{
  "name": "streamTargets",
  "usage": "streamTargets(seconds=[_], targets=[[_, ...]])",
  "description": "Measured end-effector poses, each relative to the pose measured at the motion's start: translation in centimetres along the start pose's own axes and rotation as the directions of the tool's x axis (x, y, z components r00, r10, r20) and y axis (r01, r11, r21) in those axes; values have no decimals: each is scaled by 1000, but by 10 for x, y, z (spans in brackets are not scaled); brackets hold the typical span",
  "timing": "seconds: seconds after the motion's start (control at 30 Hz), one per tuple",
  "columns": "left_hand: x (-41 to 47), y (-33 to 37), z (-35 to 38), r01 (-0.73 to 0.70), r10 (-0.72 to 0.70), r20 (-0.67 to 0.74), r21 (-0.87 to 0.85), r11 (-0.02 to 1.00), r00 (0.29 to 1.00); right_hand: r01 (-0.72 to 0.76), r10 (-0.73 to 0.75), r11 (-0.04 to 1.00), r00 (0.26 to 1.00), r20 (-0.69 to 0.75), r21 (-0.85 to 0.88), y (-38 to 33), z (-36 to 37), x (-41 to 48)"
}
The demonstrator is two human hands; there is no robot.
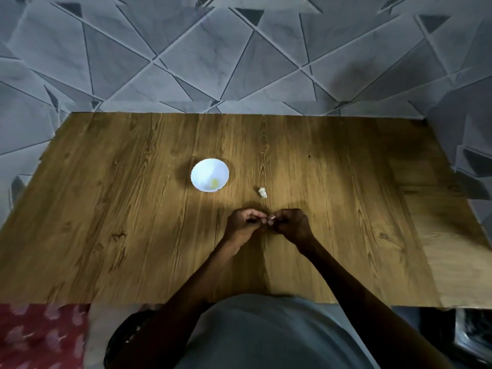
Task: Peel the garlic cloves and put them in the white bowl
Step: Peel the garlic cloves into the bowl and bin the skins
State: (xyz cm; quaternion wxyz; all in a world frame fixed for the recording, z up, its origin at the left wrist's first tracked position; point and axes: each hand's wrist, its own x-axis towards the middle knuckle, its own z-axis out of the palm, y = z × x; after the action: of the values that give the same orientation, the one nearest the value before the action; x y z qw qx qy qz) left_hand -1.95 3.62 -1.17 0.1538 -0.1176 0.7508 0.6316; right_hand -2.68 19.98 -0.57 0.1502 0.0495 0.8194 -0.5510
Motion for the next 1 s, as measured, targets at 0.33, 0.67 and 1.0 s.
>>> streamTargets(seconds=[0.33,0.67,1.0], targets=[[-1,10,-4,-138,145,-21,200,970,989,-38,37,995,999,9,96,-12,-4,8],[4,31,-11,-41,53,-71,158,987,996,235,-248,922,969,-4,-307,-24,2,20],[-2,32,-11,174,-172,44,-426,888,984,386,-424,876,902,-82,-288,-26,5,8]])
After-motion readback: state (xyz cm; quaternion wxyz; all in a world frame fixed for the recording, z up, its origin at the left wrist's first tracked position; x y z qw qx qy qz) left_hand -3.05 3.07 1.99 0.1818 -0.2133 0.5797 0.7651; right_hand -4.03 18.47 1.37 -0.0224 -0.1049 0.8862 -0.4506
